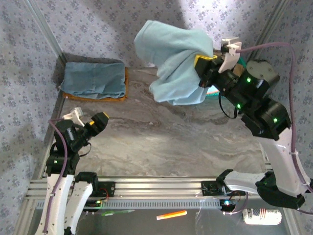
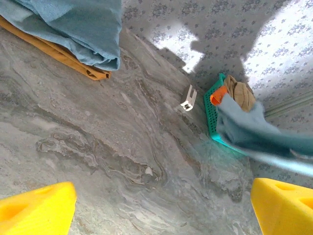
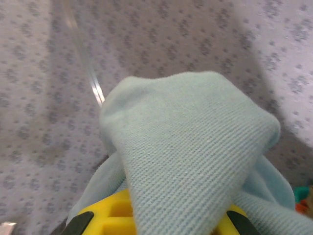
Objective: Fold and stack the trousers
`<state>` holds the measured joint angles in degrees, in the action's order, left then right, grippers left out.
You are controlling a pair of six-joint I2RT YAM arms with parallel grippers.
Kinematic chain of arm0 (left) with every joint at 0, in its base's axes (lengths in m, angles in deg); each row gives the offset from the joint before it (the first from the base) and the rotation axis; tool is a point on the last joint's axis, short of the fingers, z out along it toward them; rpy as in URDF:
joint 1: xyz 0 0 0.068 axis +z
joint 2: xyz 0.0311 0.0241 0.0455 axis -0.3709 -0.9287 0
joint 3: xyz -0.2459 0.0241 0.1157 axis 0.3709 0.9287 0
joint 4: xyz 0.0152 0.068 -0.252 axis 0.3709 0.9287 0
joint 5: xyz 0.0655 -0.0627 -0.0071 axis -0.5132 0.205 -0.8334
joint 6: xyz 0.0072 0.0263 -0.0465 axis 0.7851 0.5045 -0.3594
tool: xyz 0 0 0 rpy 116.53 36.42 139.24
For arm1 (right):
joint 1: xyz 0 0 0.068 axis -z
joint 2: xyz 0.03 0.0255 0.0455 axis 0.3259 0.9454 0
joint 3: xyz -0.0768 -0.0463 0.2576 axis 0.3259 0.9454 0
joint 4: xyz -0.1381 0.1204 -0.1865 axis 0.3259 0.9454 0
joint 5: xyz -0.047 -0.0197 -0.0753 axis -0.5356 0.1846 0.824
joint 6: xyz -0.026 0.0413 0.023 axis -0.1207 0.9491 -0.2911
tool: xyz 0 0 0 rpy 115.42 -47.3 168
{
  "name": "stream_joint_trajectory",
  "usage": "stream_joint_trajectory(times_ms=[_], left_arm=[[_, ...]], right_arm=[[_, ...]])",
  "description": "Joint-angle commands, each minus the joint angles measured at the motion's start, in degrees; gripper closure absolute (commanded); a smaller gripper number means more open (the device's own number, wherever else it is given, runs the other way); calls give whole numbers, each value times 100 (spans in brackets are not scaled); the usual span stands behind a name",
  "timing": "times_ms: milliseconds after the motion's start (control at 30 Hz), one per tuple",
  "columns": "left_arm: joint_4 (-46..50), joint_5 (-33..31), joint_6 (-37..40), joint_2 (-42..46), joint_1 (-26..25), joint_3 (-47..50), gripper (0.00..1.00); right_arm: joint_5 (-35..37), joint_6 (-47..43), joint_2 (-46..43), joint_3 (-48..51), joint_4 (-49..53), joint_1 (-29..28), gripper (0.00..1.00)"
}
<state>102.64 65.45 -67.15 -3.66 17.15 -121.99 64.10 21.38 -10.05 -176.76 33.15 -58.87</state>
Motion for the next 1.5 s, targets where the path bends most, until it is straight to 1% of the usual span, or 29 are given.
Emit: stream_joint_trajectory(times_ms=[0, 100, 133, 167, 233, 267, 300, 333, 367, 400, 467, 533, 567, 633, 700, 733, 800, 833, 867, 967, 1033, 1100, 1200, 1267, 1400, 1467], left_arm=[[184, -148, 87, 101, -28, -144, 8], [396, -545, 30, 223, -28, -178, 5], [493, -690, 14, 260, -30, -216, 4], [613, -848, -13, 312, -29, -262, 3], [836, -1204, -28, 420, -25, -364, 1], [1020, -1427, -58, 486, -30, -433, 0], [1207, -1698, -92, 535, -25, -524, 0], [1384, -1939, -145, 571, -27, -611, 0], [1580, -2211, -194, 584, -26, -724, 0], [1858, -2501, -275, 547, -24, -860, 0], [2251, -2889, -390, 425, -22, -1087, 0], [2378, -3010, -396, 302, -16, -1202, 0], [2343, -2955, -386, 232, -25, -1207, 1], [2181, -2625, -293, 31, -30, -1177, 3], [2025, -2078, -227, -291, -38, -1081, 6], [1949, -1834, -238, -448, -48, -996, 6], [1755, -1386, -302, -677, -206, -704, 9], [1696, -1313, -328, -735, -356, -577, 9], [1700, -1366, -370, -752, -591, -461, 9], [1790, -1829, -725, -567, -1440, -47, 8], [1807, -2011, -1099, -393, -2037, 287, 8], [1822, -2247, -1495, -296, -2772, 611, 5], [1938, -2808, -2043, -341, -3784, 841, 3], [1942, -3085, -2302, -436, -4320, 899, 2], [1790, -3517, -2611, -914, -5069, 1010, 1], [1603, -3651, -2706, -1204, -5293, 1128, 1]], right_arm=[[-234, -278, 142, 216, -712, -631, 100], [-148, -16, 525, 633, -652, -1129, 99], [-233, 166, 655, 859, -688, -1207, 95], [-454, 431, 799, 1130, -781, -1279, 87], [-899, 804, 1163, 1511, -874, -1473, 63], [-1038, 870, 1345, 1607, -840, -1656, 46], [-1058, 832, 1510, 1645, -743, -1862, 36], [-934, 769, 1626, 1636, -603, -2008, 30], [-622, 750, 1714, 1588, -353, -2097, 26], [-341, 787, 1758, 1587, -146, -2068, 23], [-21, 968, 1665, 1741, 53, -1849, 22], [57, 1126, 1427, 1981, 160, -1542, 22], [98, 1183, 1276, 2147, 188, -1386, 22], [260, 1344, 981, 2495, 477, -1101, 22], [384, 1593, 656, 2954, 796, -689, 22], [402, 1739, 497, 3209, 916, -486, 22], [397, 2080, 86, 3877, 1134, 89, 22], [367, 2207, -110, 4279, 1204, 322, 21], [304, 2338, -298, 4647, 1280, 607, 19], [-147, 2731, -912, 5570, 1441, 1332, 17], [-447, 2901, -1249, 6040, 1528, 1650, 17], [-619, 3026, -1501, 6411, 1585, 1884, 17], [-771, 3154, -1677, 6705, 1740, 1990, 17], [-792, 3180, -1702, 6794, 1832, 2031, 18], [-1032, 3370, -1737, 7051, 1990, 2043, 21], [-1174, 3443, -1790, 7186, 2024, 2043, 23]])
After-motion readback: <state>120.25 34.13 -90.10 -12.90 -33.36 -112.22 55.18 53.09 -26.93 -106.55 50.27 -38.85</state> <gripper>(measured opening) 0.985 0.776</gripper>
